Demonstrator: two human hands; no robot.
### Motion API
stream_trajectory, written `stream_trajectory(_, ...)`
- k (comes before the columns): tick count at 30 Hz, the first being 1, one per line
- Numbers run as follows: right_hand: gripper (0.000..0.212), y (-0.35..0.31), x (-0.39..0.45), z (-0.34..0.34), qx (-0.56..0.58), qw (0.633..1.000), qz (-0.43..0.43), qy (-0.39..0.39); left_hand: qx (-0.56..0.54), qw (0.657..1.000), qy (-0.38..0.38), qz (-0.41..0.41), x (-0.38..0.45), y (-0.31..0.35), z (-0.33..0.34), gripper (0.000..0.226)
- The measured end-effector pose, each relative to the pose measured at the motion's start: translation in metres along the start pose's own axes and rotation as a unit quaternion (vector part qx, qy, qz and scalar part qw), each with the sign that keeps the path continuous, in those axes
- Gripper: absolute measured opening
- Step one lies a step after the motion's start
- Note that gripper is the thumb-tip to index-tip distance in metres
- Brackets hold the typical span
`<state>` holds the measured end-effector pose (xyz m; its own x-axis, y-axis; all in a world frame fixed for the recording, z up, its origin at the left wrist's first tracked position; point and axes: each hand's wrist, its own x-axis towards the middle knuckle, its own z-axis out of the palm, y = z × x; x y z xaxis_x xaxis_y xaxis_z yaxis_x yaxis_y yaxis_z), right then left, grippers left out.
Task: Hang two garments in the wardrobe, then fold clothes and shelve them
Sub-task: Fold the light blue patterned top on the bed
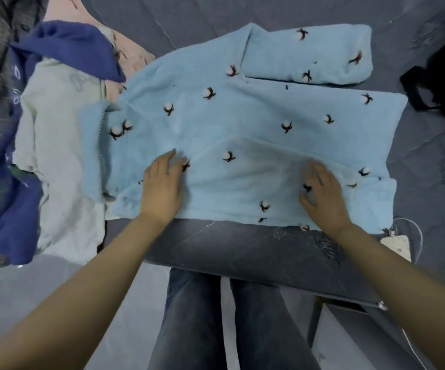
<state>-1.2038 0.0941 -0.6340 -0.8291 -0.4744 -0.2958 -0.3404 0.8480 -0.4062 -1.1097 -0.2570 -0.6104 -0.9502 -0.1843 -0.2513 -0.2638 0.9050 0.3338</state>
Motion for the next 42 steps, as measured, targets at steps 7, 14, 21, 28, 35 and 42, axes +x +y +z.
stream_trajectory(7,0.058,0.084,-0.014,-0.035,-0.111,0.975,0.194,-0.008,0.119,0.954,-0.191,0.198,0.056,0.080,0.067,0.063)
stream_trajectory(14,0.018,0.100,0.002,-0.029,-0.026,0.971,0.239,-0.002,0.149,0.950,-0.226,0.154,0.070,0.081,0.086,0.068)
stream_trajectory(21,0.023,0.096,0.055,-0.056,0.142,0.947,0.236,0.163,-0.050,0.991,0.001,0.127,0.155,0.120,0.032,0.035)
stream_trajectory(28,0.045,0.127,0.173,-0.086,0.050,0.995,0.040,0.082,0.041,0.977,-0.155,0.140,0.276,0.128,0.035,0.041)
stream_trajectory(35,0.042,0.169,0.187,-0.087,-0.124,0.978,0.164,-0.019,0.180,0.953,-0.156,0.185,0.288,0.106,0.027,0.052)
stream_trajectory(42,0.025,0.169,0.173,-0.108,-0.131,0.978,0.114,0.119,0.128,0.969,0.009,0.209,0.285,0.100,-0.008,0.029)
